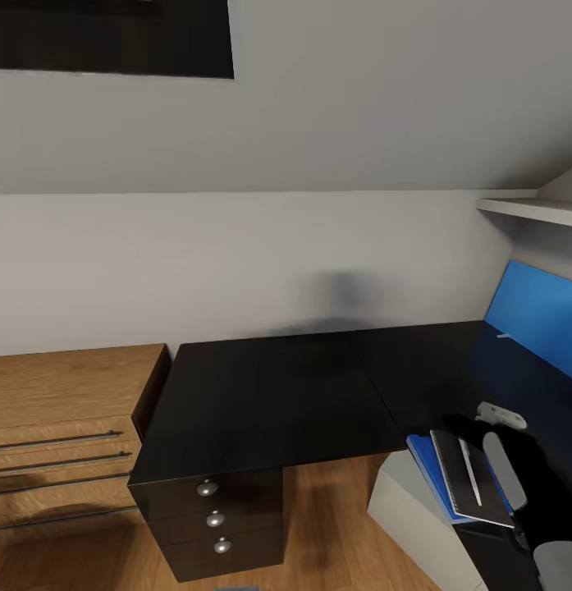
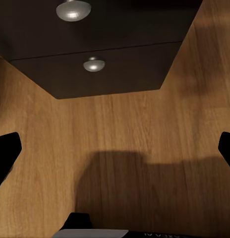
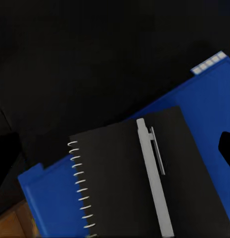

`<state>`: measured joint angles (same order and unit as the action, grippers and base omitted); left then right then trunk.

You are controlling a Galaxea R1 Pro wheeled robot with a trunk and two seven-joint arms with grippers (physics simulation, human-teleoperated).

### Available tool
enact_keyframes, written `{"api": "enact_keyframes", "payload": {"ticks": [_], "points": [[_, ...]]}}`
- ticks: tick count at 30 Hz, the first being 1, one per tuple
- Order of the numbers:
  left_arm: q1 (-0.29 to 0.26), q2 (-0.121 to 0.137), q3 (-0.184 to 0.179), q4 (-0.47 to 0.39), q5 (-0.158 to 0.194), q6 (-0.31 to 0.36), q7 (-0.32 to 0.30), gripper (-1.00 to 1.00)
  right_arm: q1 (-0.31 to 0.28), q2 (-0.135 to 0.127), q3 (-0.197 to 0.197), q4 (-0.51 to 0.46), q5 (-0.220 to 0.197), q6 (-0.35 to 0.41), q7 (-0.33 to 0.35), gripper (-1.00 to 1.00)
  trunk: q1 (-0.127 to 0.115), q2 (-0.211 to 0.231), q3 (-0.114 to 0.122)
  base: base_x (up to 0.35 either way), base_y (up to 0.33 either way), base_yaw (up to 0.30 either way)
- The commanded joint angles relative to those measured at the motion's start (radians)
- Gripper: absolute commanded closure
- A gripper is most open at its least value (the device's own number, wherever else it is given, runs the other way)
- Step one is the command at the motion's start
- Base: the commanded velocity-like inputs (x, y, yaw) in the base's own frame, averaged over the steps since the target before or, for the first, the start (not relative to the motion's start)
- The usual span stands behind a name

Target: In the bedroom, organize the workspace by keeping the computer under the desk, ensuring the monitor is on the desk, placing the keyboard on the desk next to the monitor, placing the mouse on the desk next to the keyboard, moving the folder from the swivel chair onto the desk next to the mouse, stacking the notebook on top of the folder with the pen on top of the notebook, and positioning the swivel chair next to the desk.

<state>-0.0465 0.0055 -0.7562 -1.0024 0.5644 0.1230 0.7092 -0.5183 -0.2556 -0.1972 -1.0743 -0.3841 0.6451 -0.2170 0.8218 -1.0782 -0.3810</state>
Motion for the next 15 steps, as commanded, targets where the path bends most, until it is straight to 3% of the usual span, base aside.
{"api": "enact_keyframes", "payload": {"ticks": [1,7,10,12,13,15], "points": [[-0.001,0.001,-0.003,-0.001,0.002,0.006,0.007,-1.00,0.000,0.006,0.000,-0.015,-0.010,0.016,-0.008,-1.00,0.000,-0.001,-0.001,0.000,0.000,0.000],[-0.001,0.000,-0.003,-0.001,0.002,0.006,0.007,-1.00,0.004,0.049,0.000,-0.104,-0.010,0.063,-0.010,-1.00,0.000,-0.001,-0.001,0.000,0.000,0.000],[-0.001,0.000,-0.003,-0.001,0.002,0.006,0.010,-1.00,0.006,0.088,0.000,-0.129,-0.007,0.108,-0.010,-1.00,0.000,-0.001,-0.001,0.000,0.000,0.000],[-0.001,0.001,-0.002,0.000,0.002,0.006,0.010,-1.00,0.006,0.100,0.000,-0.141,-0.007,0.119,-0.012,-1.00,0.000,-0.001,-0.001,0.000,0.000,0.000],[-0.001,0.001,-0.001,0.005,0.002,0.006,0.009,-1.00,0.006,0.127,0.002,-0.154,-0.006,0.138,-0.013,-1.00,0.000,-0.001,-0.001,0.000,0.000,0.000],[-0.001,0.001,0.000,0.008,0.002,0.005,0.008,-1.00,0.006,0.145,0.002,-0.157,-0.004,0.144,-0.013,-1.00,0.000,-0.001,-0.001,0.000,0.000,0.000]]}}
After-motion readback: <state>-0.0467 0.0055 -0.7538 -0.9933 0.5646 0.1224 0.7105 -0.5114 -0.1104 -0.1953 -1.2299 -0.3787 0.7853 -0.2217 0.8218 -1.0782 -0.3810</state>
